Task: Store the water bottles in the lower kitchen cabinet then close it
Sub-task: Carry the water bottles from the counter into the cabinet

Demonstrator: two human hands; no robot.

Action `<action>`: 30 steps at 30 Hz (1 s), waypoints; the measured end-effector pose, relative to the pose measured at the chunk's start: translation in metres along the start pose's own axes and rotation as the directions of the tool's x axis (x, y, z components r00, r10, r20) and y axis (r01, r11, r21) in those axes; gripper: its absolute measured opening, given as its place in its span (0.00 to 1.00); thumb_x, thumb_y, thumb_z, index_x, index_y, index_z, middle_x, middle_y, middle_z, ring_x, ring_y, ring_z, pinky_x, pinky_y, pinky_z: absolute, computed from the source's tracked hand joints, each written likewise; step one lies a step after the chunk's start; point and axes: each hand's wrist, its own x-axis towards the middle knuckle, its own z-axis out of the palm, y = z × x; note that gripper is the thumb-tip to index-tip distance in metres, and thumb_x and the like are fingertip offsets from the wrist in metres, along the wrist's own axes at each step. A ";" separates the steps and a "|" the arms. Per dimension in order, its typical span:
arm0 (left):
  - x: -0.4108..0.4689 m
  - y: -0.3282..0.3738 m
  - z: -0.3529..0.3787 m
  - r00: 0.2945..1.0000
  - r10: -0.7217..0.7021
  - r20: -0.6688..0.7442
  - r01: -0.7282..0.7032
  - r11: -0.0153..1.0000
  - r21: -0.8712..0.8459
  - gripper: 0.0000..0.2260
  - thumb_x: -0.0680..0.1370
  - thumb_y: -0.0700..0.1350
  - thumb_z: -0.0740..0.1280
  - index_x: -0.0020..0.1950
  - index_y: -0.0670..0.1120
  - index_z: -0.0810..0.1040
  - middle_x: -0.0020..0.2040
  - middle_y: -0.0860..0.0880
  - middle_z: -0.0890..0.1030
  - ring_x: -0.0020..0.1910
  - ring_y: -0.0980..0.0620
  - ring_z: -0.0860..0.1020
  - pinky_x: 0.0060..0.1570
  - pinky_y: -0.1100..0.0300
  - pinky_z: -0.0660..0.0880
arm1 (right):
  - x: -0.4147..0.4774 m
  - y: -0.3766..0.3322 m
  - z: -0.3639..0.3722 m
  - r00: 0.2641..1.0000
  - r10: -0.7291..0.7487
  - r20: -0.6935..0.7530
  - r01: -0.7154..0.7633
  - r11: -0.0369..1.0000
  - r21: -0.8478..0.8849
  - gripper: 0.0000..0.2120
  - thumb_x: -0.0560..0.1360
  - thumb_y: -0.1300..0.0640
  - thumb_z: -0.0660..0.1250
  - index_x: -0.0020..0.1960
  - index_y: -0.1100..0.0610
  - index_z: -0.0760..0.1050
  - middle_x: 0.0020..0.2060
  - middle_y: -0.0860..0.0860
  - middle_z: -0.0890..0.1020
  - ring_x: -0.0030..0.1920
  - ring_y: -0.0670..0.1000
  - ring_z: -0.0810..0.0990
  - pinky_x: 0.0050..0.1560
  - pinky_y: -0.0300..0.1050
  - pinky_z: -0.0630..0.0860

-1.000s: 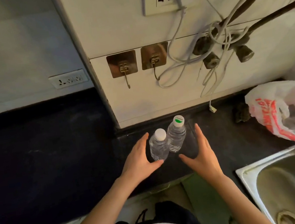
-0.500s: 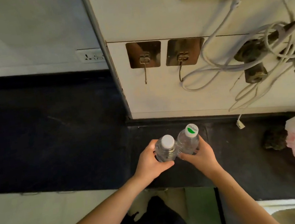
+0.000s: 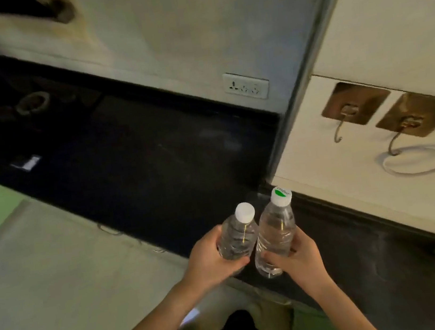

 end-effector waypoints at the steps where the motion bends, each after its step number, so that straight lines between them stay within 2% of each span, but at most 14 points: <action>1: -0.008 -0.007 -0.017 0.999 -0.018 -0.040 0.017 1.000 -0.014 0.25 0.64 0.53 0.78 0.58 0.60 0.75 0.51 0.61 0.82 0.51 0.68 0.78 0.52 0.66 0.77 | 0.000 -0.008 0.018 0.999 -0.006 0.032 0.005 1.000 0.009 0.25 0.63 0.63 0.81 0.54 0.48 0.77 0.46 0.45 0.85 0.48 0.41 0.84 0.42 0.34 0.80; 4: -0.038 -0.032 -0.069 0.980 -0.066 -0.189 0.054 0.996 -0.067 0.23 0.63 0.52 0.78 0.56 0.59 0.77 0.48 0.60 0.82 0.49 0.68 0.79 0.47 0.68 0.76 | -0.006 -0.033 0.077 0.988 -0.013 0.153 0.008 1.000 0.028 0.22 0.65 0.62 0.80 0.54 0.48 0.77 0.45 0.46 0.86 0.46 0.43 0.85 0.41 0.36 0.79; 6: -0.062 -0.054 -0.103 0.949 -0.103 -0.298 0.074 0.992 -0.104 0.20 0.63 0.52 0.78 0.52 0.57 0.78 0.45 0.59 0.83 0.45 0.65 0.79 0.44 0.67 0.75 | -0.012 -0.047 0.119 0.973 -0.041 0.227 0.043 0.999 -0.002 0.19 0.66 0.64 0.79 0.53 0.53 0.78 0.43 0.49 0.86 0.42 0.45 0.85 0.38 0.36 0.79; 8: -0.088 -0.081 -0.138 0.901 -0.162 -0.403 0.109 0.983 -0.150 0.19 0.61 0.54 0.78 0.48 0.55 0.78 0.42 0.58 0.82 0.41 0.63 0.80 0.40 0.64 0.75 | -0.020 -0.061 0.166 0.956 -0.064 0.288 0.078 0.996 -0.037 0.16 0.67 0.66 0.78 0.52 0.57 0.79 0.40 0.53 0.85 0.38 0.46 0.85 0.34 0.33 0.77; 11: -0.131 -0.124 -0.188 0.802 -0.246 -0.544 0.170 0.968 -0.187 0.19 0.59 0.59 0.76 0.44 0.54 0.77 0.39 0.55 0.81 0.38 0.60 0.79 0.39 0.58 0.77 | -0.032 -0.079 0.242 0.918 -0.090 0.387 0.140 0.985 -0.104 0.18 0.65 0.65 0.79 0.52 0.57 0.78 0.41 0.52 0.85 0.41 0.48 0.85 0.36 0.34 0.78; 15: -0.195 -0.174 -0.249 0.637 -0.359 -0.683 0.259 0.933 -0.249 0.17 0.61 0.56 0.79 0.38 0.53 0.73 0.34 0.54 0.79 0.34 0.59 0.77 0.32 0.65 0.70 | -0.055 -0.101 0.345 0.839 -0.088 0.538 0.201 0.967 -0.155 0.22 0.65 0.63 0.80 0.54 0.51 0.77 0.44 0.49 0.85 0.43 0.45 0.85 0.37 0.34 0.78; 18: -0.238 -0.203 -0.285 0.487 -0.447 -0.750 0.299 0.893 -0.338 0.18 0.62 0.56 0.79 0.37 0.51 0.72 0.32 0.51 0.77 0.32 0.56 0.76 0.30 0.65 0.69 | -0.074 -0.120 0.414 0.770 -0.091 0.632 0.266 0.945 -0.189 0.20 0.64 0.63 0.80 0.51 0.52 0.78 0.42 0.49 0.85 0.39 0.40 0.84 0.35 0.30 0.77; 20: -0.263 -0.218 -0.305 0.385 -0.499 -0.776 0.300 0.863 -0.406 0.18 0.62 0.57 0.78 0.37 0.48 0.72 0.33 0.50 0.77 0.32 0.53 0.76 0.30 0.63 0.68 | -0.085 -0.133 0.456 0.721 -0.079 0.689 0.302 0.930 -0.209 0.19 0.64 0.64 0.80 0.50 0.54 0.78 0.42 0.50 0.85 0.37 0.41 0.84 0.35 0.30 0.77; 24: -0.303 -0.245 -0.340 0.184 -0.581 -0.793 0.263 0.806 -0.529 0.21 0.61 0.59 0.75 0.38 0.45 0.72 0.33 0.48 0.76 0.31 0.51 0.74 0.31 0.60 0.68 | -0.100 -0.155 0.534 0.595 -0.066 0.801 0.403 0.887 -0.226 0.19 0.63 0.66 0.80 0.50 0.57 0.78 0.41 0.49 0.85 0.37 0.39 0.83 0.36 0.29 0.75; 26: -0.317 -0.264 -0.354 0.095 -0.620 -0.779 0.239 0.774 -0.587 0.21 0.60 0.60 0.75 0.38 0.46 0.73 0.32 0.49 0.76 0.31 0.52 0.74 0.31 0.59 0.69 | -0.104 -0.160 0.574 0.551 -0.052 0.833 0.448 0.861 -0.242 0.20 0.62 0.65 0.81 0.50 0.58 0.77 0.41 0.50 0.85 0.37 0.41 0.83 0.38 0.33 0.77; 28: -0.324 -0.285 -0.369 0.016 -0.658 -0.753 0.229 0.735 -0.638 0.20 0.61 0.58 0.77 0.37 0.47 0.72 0.31 0.52 0.75 0.30 0.53 0.72 0.30 0.59 0.68 | -0.106 -0.162 0.613 0.512 -0.043 0.858 0.496 0.830 -0.255 0.21 0.61 0.62 0.81 0.50 0.57 0.76 0.40 0.49 0.84 0.38 0.44 0.83 0.40 0.38 0.78; 30: -0.325 -0.308 -0.388 -0.043 -0.687 -0.726 0.225 0.701 -0.676 0.19 0.62 0.56 0.79 0.36 0.48 0.71 0.29 0.53 0.73 0.28 0.55 0.70 0.30 0.60 0.67 | -0.105 -0.164 0.656 0.476 -0.036 0.879 0.535 0.805 -0.257 0.22 0.61 0.61 0.81 0.49 0.54 0.75 0.40 0.48 0.84 0.38 0.43 0.83 0.41 0.39 0.78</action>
